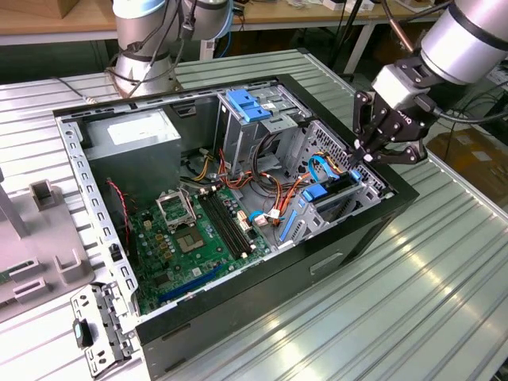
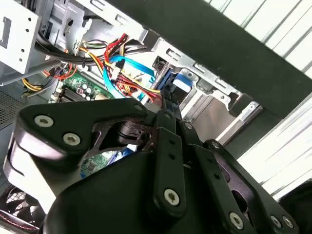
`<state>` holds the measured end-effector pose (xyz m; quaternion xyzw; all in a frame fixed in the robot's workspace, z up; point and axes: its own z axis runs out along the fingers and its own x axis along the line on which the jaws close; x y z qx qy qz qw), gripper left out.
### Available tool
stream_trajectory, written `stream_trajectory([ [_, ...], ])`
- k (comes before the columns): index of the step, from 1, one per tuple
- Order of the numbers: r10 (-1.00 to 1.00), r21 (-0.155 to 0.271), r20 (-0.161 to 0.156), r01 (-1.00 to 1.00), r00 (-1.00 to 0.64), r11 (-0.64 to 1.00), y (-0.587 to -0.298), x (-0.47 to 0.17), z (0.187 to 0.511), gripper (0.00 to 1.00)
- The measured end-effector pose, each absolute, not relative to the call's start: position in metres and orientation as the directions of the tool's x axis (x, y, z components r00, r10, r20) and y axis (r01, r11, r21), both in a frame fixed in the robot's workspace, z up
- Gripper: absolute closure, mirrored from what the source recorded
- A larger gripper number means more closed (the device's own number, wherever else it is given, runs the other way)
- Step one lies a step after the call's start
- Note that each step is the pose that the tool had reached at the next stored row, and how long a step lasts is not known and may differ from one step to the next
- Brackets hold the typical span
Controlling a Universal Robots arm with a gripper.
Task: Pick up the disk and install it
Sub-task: 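Insert the second disk wire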
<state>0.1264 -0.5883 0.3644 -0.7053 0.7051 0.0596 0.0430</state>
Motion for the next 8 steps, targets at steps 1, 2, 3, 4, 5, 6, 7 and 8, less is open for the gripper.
stream_trajectory([
  [1, -0.989, 0.023, -0.146, -1.0, -0.001, -0.002, -0.5883, 0.134, 0.3674, 0.89],
  [2, -0.989, 0.023, -0.146, -1.0, -0.001, -0.002, -0.5882, 0.139, 0.3684, 0.89],
  [3, -0.989, 0.023, -0.146, -1.0, -0.002, -0.002, -0.5883, 0.1391, 0.3683, 0.89],
  [4, -0.989, 0.023, -0.146, -1.0, -0.002, -0.002, -0.5883, 0.1392, 0.3683, 0.89],
  [5, -0.989, 0.023, -0.146, -1.0, -0.001, -0.002, -0.5883, 0.1394, 0.3683, 0.89],
  [6, -0.989, 0.023, -0.146, -1.0, -0.001, -0.002, -0.5883, 0.1396, 0.3683, 0.89],
  [7, -0.989, 0.023, -0.146, -1.0, -0.001, -0.002, -0.5883, 0.1396, 0.3684, 0.89],
  [8, -0.989, 0.023, -0.146, -1.0, -0.001, -0.002, -0.5883, 0.1397, 0.3684, 0.89],
])
